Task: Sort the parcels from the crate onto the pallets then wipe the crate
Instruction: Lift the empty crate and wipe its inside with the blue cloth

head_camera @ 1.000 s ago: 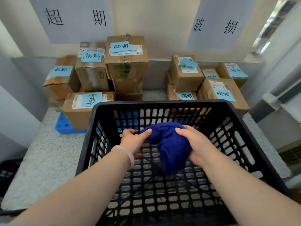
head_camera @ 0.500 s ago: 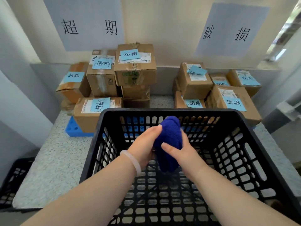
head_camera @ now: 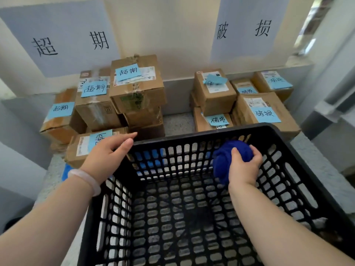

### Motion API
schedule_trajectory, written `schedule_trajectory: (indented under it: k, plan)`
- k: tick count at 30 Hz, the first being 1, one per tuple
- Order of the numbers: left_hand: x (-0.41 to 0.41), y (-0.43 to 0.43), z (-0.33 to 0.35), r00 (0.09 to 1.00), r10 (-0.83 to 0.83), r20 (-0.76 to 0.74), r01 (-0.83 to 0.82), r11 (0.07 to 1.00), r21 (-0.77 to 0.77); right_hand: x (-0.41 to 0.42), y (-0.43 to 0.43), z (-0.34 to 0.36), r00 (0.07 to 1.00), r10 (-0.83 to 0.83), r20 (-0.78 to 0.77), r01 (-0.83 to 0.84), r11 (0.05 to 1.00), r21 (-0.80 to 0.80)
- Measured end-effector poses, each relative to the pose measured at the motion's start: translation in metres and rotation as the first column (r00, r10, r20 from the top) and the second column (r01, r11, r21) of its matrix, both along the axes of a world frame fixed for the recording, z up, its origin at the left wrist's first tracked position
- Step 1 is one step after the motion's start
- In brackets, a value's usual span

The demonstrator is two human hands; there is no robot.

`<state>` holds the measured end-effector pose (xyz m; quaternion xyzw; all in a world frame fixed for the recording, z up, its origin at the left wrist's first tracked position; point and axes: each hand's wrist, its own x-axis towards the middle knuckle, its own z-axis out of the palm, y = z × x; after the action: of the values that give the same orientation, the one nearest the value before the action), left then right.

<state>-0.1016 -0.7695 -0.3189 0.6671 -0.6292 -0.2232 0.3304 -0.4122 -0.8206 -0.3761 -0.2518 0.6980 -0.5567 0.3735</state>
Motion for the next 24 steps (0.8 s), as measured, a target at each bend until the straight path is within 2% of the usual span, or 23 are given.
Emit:
schedule_trajectory:
  k: [3,6,11,14,18,24]
  plan:
    - [-0.001,-0.006,-0.004,0.999,-0.004,0.053,0.001,0.999,0.046,-0.006,-0.007,-0.001,0.977,-0.191,0.099,0.195,0.981,-0.027]
    - [0.000,-0.010,-0.004,0.998,0.020,0.056,-0.024,0.997,0.079,-0.016,-0.012,-0.009,0.953,-0.292,0.079,0.295,0.955,-0.040]
    - [0.002,-0.011,-0.009,0.996,-0.014,0.088,0.010,0.999,0.050,0.005,-0.033,-0.022,0.990,-0.028,0.142,0.023,0.999,0.037]
    - [0.003,-0.015,-0.007,0.998,0.019,0.052,-0.022,0.997,0.072,0.030,-0.044,-0.029,0.985,-0.081,0.153,0.083,0.996,-0.011]
    - [0.002,-0.014,-0.010,0.998,0.004,0.058,-0.008,0.997,0.072,0.046,-0.044,-0.031,0.980,-0.182,0.078,0.183,0.983,-0.005]
    - [0.005,-0.015,-0.013,1.000,0.005,-0.009,-0.004,0.993,0.114,0.096,-0.013,-0.024,0.995,-0.085,0.051,0.086,0.996,-0.017]
